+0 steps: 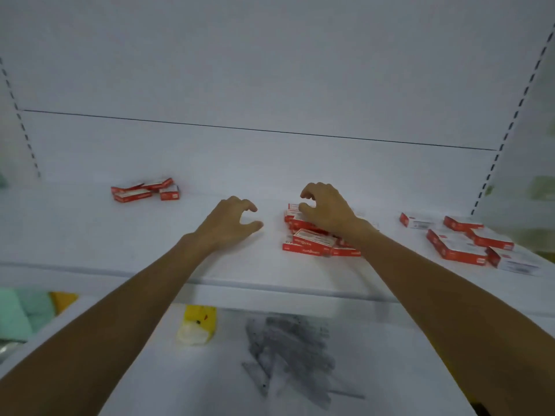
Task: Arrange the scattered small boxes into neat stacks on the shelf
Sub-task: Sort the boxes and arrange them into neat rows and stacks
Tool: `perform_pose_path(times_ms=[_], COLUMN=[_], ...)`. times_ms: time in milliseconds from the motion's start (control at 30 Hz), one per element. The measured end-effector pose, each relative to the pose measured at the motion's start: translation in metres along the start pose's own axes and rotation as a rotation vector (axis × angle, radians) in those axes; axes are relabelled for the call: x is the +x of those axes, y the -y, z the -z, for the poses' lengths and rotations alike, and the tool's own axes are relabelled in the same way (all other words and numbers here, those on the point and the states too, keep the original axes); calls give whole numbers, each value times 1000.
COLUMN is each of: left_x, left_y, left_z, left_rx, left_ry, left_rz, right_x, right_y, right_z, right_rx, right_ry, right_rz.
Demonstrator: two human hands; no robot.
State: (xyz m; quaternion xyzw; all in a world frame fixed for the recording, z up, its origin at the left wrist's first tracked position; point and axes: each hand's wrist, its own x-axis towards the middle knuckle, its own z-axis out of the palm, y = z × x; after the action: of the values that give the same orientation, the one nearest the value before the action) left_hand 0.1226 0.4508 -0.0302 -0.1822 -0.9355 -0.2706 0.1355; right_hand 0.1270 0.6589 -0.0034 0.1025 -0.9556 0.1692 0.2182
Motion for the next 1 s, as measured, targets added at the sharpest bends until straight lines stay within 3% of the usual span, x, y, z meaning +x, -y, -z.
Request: perform_pose_path(times_ms=[467, 700, 1000], left_x=[-49, -21, 23], left_y=[179, 256, 300], left_z=[135, 178, 165], left_rx=[56, 67, 22], left_ry=[-142, -132, -36], left_rz=[241, 197, 146], right_x=[91, 143, 175], right_y=[194, 245, 245], right_z=[-114, -152, -191], right_rx=[164, 162, 83], right_ry=[120, 72, 64], right_rz=[280, 209, 108])
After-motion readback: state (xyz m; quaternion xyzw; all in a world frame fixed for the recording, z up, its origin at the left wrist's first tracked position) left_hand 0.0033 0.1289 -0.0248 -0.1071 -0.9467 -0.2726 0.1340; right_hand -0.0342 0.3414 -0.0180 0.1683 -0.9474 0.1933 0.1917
